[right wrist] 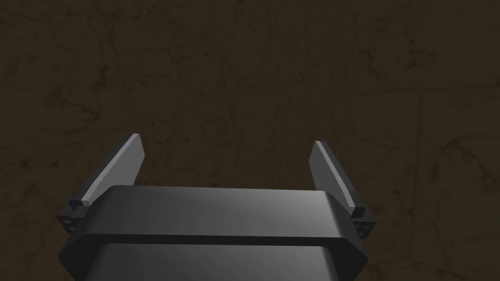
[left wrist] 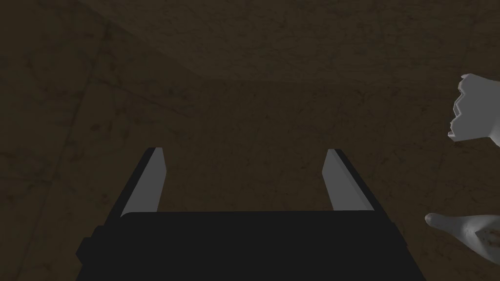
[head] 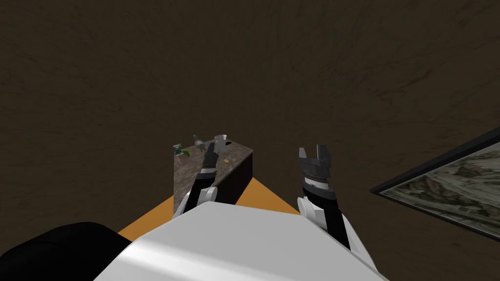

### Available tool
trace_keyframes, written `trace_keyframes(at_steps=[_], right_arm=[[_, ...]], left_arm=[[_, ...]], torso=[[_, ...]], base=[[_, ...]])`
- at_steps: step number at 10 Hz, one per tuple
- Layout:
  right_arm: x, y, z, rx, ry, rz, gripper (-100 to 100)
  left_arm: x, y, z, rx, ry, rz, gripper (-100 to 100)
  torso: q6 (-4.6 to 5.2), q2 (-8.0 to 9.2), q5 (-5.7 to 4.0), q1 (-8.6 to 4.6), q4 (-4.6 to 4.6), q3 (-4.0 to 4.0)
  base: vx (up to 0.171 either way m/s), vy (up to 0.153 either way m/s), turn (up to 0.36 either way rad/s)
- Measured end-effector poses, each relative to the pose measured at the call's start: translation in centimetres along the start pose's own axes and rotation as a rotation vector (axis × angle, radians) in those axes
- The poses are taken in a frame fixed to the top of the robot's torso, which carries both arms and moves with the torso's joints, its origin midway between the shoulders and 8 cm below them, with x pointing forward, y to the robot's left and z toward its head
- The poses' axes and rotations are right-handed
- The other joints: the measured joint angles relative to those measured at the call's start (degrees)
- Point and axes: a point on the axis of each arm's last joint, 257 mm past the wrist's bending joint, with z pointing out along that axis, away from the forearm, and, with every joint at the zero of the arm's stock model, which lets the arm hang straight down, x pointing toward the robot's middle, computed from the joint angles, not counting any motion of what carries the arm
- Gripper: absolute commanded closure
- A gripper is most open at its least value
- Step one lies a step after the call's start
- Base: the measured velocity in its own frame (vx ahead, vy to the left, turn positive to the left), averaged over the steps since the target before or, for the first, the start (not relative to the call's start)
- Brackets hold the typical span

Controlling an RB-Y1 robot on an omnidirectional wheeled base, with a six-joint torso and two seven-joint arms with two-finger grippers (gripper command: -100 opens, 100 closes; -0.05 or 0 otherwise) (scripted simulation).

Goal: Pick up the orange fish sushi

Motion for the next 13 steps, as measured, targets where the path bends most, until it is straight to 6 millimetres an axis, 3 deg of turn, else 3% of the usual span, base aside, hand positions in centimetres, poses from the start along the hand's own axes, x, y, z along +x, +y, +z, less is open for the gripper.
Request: trace_keyframes(at_steps=[13], right_arm=[[0.0, 0.0, 0.0, 0.000, 0.000, 0.000, 0]], left_arm=[[0.7, 2.2, 2.1, -0.127, 0.141, 0.103, -100]], torso=[[0.00, 0.14, 0.02, 0.08, 0.03, 0.08]], base=[[-0.041, 0.017, -0.041]])
